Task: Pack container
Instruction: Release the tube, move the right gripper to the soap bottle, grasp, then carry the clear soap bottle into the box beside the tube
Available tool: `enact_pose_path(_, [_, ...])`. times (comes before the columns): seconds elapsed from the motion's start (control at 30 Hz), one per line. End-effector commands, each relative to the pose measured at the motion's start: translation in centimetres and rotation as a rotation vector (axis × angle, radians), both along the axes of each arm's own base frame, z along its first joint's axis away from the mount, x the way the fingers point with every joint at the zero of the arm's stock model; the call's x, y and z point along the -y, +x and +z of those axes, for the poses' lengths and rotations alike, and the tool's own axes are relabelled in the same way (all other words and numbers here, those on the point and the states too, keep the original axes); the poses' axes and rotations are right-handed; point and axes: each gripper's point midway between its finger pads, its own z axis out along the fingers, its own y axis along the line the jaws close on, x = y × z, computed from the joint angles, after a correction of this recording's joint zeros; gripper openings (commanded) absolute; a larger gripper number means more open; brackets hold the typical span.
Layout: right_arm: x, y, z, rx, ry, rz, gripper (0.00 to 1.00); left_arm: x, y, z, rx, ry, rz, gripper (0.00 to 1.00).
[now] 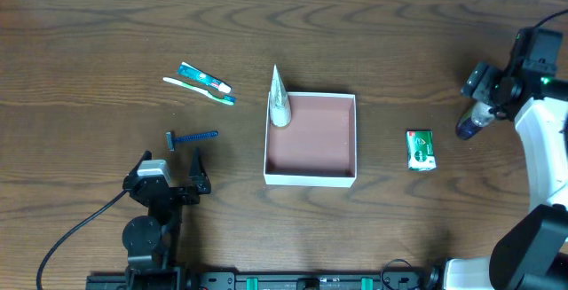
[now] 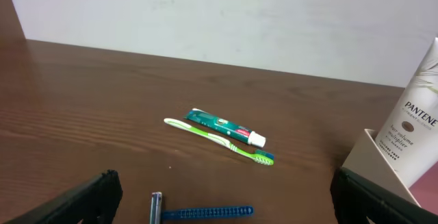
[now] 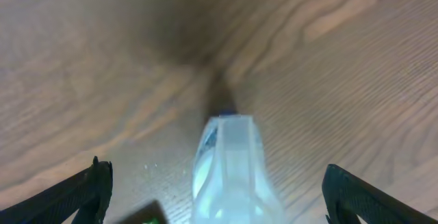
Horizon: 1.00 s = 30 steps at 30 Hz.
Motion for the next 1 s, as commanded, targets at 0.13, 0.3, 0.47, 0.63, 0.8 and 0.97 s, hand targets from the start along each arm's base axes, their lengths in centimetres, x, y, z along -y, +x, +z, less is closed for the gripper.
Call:
enact_pose_path(0.13, [0.5,-0.5,-1.5,0.005,0.015,-0.026,0.84,0.1,-0.1,-1.6,-0.052,0.01,-0.008,0.98])
enact_pose_path(0.3, [0.4,0.0,-1.3,0.026,0.018,-0.021,0.67,0.1,-0.1,-1.6,-0.052,0.01,-0.008,0.98])
enact_pose_path(0.47, [0.5,0.2,-1.2,0.036,0.015,-0.021,0.52,0.1,-0.1,-1.6,-0.052,0.01,-0.008,0.98])
enact_pose_path(0.63, [0.5,0.2,-1.2,0.038,0.015,-0.02,0.27,0.1,-0.1,-1.6,-0.052,0.01,-0.008,0.98])
enact_pose_path(0.8, [0.3,0.4,-1.1,0.048,0.025,-0.012,0.07,0.1,-0.1,-1.6,-0.052,0.01,-0.008,0.98])
enact_pose_path(0.97, [-0.4,1.1,-0.6,0.079,0.05,0.029,0.01,0.1,-0.1,-1.6,-0.052,0.01,-0.008,0.98])
